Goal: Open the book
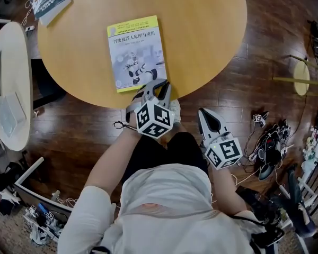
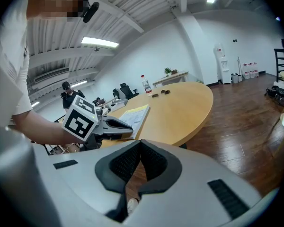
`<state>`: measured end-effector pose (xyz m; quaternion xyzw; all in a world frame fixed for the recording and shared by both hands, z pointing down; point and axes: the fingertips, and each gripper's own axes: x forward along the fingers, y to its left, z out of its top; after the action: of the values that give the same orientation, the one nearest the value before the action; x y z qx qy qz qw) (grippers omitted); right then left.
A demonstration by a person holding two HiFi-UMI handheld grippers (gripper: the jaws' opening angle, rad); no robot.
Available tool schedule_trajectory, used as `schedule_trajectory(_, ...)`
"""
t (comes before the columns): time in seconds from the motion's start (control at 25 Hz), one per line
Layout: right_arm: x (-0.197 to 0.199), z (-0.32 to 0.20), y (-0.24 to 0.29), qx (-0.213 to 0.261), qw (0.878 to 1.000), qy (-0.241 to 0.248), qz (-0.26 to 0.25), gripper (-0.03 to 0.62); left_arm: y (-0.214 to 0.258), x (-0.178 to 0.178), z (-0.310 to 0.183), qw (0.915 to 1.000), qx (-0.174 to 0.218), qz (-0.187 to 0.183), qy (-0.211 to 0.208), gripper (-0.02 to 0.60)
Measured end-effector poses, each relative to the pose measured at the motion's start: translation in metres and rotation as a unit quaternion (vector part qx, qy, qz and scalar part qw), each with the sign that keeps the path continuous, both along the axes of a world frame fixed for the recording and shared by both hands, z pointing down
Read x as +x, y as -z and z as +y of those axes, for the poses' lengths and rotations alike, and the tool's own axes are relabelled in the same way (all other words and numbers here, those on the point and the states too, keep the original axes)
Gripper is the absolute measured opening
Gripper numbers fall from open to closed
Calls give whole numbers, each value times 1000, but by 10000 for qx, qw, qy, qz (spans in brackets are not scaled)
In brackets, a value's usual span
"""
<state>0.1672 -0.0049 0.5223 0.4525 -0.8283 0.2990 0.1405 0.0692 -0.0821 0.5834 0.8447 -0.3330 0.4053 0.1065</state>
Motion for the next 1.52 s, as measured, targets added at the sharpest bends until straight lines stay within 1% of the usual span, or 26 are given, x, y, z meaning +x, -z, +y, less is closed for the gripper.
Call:
schedule_trajectory(0.12, -1, -1, 0, 8, 10000, 27, -21, 5, 4, -1, 0, 9997, -73, 155, 184, 24)
schedule_trajectory(0.28, -4, -3, 0, 27, 9999, 113, -48, 5, 21, -9, -3, 9955, -187, 696, 608, 18)
schedule_trajectory(0.4, -11, -7, 2, 53, 9997, 217, -77, 5, 45, -19, -6, 9905, -82, 1042, 895, 18)
schedule_trajectory(0.52, -23, -12, 6, 96, 9992, 358, -143, 5, 70, -35, -14, 9835, 98, 1358, 1191, 18)
schedule_trajectory(0.6, -31, -15, 10, 133, 9986, 485, -177, 5, 85, -48, -19, 9756, 165, 1620, 1471, 18)
schedule_trajectory(0.64, -34, -16, 11, 143, 9982, 552, -189, 5, 91, -56, -21, 9703, 166, 1765, 1643, 18)
schedule_trajectory(0.72, -42, -18, 14, 146, 9974, 671, -210, 5, 102, -72, -25, 9572, 130, 2080, 2006, 18)
schedule_trajectory(0.84, -56, -21, 17, 156, 9962, 823, -241, 5, 114, -99, -30, 9348, 56, 2525, 2496, 18)
schedule_trajectory(0.92, -65, -23, 20, 166, 9953, 925, -253, 5, 118, -116, -31, 9171, -12, 2816, 2822, 18)
schedule_trajectory(1.04, -78, -26, 24, 182, 9937, 1074, -256, 5, 122, -141, -30, 8871, -93, 3226, 3300, 18)
schedule_trajectory(1.08, -83, -27, 25, 188, 9932, 1124, -255, 5, 123, -149, -30, 8783, -99, 3325, 3433, 18)
schedule_trajectory(1.2, -96, -30, 29, 204, 9914, 1273, -235, 5, 124, -172, -26, 8592, -69, 3480, 3750, 18)
schedule_trajectory(1.24, -102, -31, 31, 213, 9907, 1321, -228, 5, 124, -181, -23, 8509, -81, 3549, 3873, 18)
schedule_trajectory(1.36, -119, -35, 36, 255, 9891, 1437, -218, 5, 120, -212, -18, 8193, -148, 3794, 4296, 18)
schedule_trajectory(1.4, -125, -36, 37, 264, 9886, 1467, -219, 5, 118, -223, -16, 8105, -157, 3841, 4420, 18)
schedule_trajectory(1.52, -139, -37, 37, 252, 9873, 1553, -209, 5, 111, -254, -8, 7918, -128, 3859, 4733, 18)
